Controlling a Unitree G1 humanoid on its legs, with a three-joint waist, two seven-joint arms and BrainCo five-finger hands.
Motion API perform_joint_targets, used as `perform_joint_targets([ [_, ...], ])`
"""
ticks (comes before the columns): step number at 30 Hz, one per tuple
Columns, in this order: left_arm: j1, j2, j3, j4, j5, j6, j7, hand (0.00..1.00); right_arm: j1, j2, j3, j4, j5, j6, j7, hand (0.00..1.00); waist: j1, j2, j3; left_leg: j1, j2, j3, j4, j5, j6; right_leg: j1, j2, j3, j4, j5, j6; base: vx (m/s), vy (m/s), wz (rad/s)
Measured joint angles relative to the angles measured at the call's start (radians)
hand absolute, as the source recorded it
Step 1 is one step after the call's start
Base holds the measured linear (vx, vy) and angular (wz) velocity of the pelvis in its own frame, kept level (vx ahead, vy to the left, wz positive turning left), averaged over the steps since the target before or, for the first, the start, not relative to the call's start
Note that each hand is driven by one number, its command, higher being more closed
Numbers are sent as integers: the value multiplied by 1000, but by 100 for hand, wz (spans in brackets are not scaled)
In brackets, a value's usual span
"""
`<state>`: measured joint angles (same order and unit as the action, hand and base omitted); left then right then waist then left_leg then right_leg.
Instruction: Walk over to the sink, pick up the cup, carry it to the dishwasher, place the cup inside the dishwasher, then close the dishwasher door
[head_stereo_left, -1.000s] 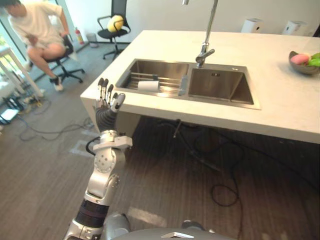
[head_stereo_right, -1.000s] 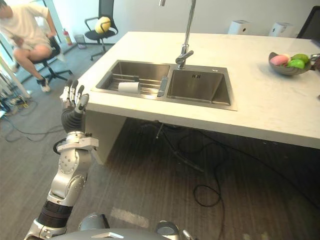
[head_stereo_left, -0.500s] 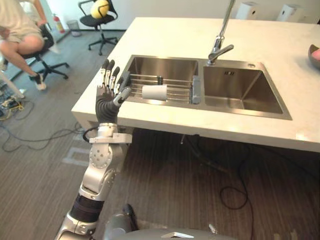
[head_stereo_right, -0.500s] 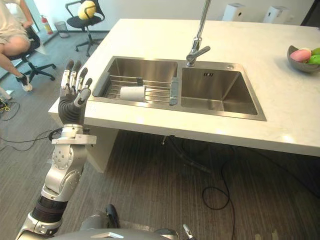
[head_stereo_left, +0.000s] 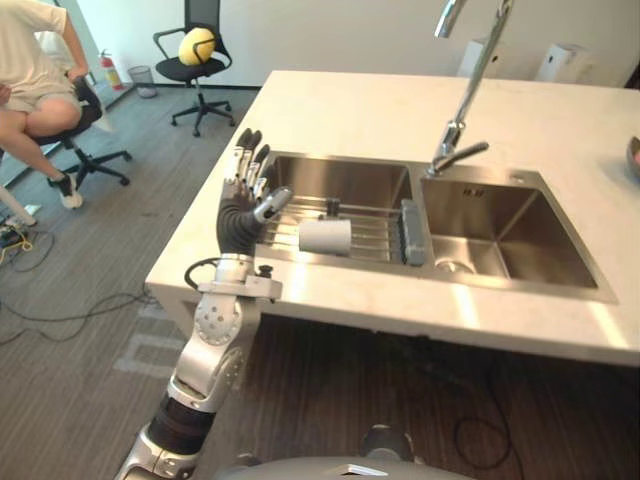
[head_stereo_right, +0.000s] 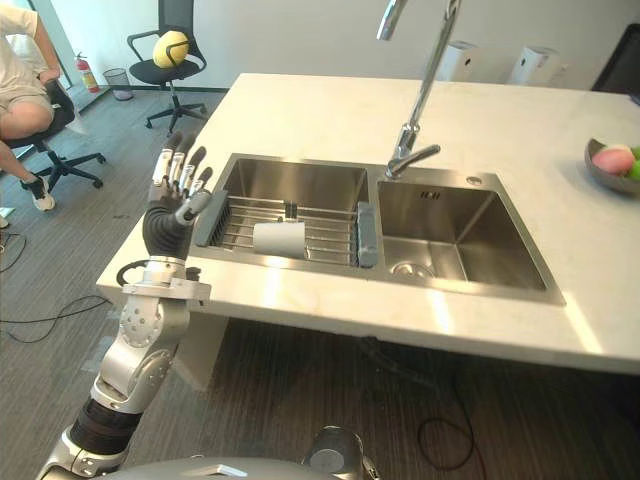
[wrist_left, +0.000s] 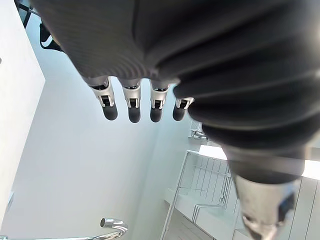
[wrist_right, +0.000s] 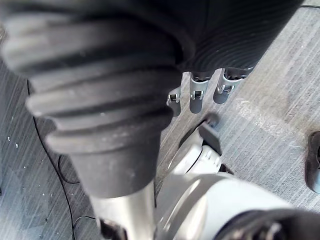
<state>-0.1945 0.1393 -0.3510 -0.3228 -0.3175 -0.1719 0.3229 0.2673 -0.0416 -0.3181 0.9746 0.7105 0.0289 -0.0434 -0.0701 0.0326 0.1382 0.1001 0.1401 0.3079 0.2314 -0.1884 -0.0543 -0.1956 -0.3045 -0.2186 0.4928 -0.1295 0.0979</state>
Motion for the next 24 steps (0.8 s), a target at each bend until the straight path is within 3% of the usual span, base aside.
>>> perform_joint_targets([
  [1,-12,2,6,0,5,-14,43,0,33,21,14,-17,-1,18,-6,0,4,-37,-12,27,12,-11,33,-28,-49,11,12,-4,-117,267,-17,301,-287,34],
  [2,-13,0,15,3,8,-28,57,0,40,32,22,-13,-1,20,-4,0,8,-56,-27,36,16,-17,40,-41,-67,20,14,-19,-107,242,-19,336,-330,13],
  [4,-27,-58,29,-5,8,-48,102,0,32,-9,21,-16,-11,18,12,0,18,7,-40,34,92,-7,30,-48,-101,44,90,-45,-173,186,-21,318,-313,-21],
  [7,-83,-97,14,-1,12,-33,105,0,23,-11,1,-16,-5,17,20,0,9,26,-41,54,112,0,-25,-22,-120,64,120,-69,-212,152,-17,179,-149,-3],
  [13,-100,-105,-24,65,207,29,105,0,32,-2,1,-15,11,18,22,0,16,-1,-58,100,103,42,-62,-27,-117,94,127,-58,-241,150,-2,22,10,-7],
  [18,-96,1,-67,251,455,95,42,0,53,6,1,-14,11,24,39,0,7,-13,-65,113,81,61,-104,-3,-122,89,123,-37,-271,168,8,-8,29,-8],
  [21,-97,97,-89,323,647,103,13,0,53,2,-3,-13,11,36,47,0,-13,-5,-65,116,69,63,-134,14,-121,83,119,-37,-281,178,10,25,5,1],
  [24,-119,218,-96,341,757,80,23,0,53,1,-21,0,10,41,71,0,-17,-1,-65,118,60,62,-151,27,-120,84,115,-38,-292,183,13,33,8,4],
])
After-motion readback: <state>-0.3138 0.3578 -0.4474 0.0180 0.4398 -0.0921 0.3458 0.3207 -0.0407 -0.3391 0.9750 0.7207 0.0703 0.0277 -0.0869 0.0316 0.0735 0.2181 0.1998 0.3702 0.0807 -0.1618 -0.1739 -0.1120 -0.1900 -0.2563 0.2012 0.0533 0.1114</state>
